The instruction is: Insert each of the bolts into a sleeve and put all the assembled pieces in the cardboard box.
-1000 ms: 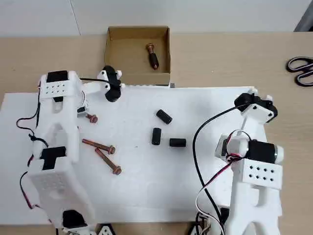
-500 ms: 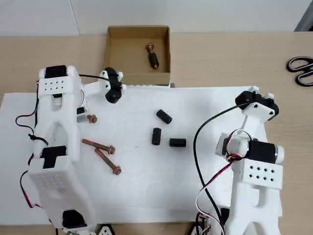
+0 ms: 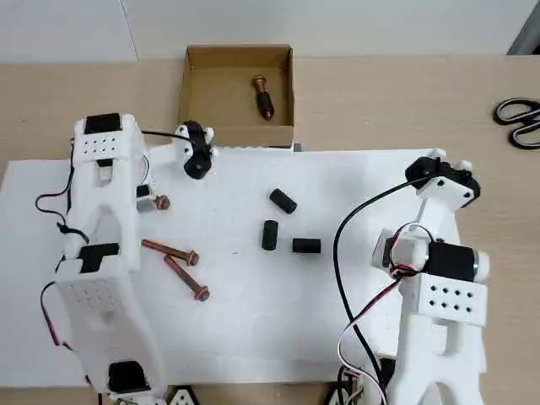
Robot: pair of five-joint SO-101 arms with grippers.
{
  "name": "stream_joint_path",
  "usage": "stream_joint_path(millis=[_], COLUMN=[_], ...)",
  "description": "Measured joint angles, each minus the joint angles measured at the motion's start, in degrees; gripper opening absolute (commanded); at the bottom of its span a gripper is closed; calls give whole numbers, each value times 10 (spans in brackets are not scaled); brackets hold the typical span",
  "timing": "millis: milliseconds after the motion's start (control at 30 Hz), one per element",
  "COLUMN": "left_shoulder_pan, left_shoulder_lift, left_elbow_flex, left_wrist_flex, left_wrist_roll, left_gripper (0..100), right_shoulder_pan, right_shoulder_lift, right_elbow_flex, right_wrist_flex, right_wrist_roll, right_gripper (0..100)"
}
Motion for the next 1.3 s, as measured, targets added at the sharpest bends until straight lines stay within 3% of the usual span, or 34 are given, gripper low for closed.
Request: stream_joint_path(millis=[367,600,933,1300], left_shoulder_pan=[16,48,44,40], left_shoulder_lift=[38,35,37,38], left_elbow_flex=[-46,-47,-47,-47], left_wrist_flex=[19,46,47,48], left_wrist_roll=[0,0,0,0], left_gripper=[6,11,81,85], right_shoulder_pan=[0,0,0,0], right_shoulder_lift=[0,0,0,0], right_elbow_flex=[0,0,0,0], right_wrist_flex=[0,0,0,0], right_wrist_roll=[0,0,0,0], right_gripper=[3,3,3,3])
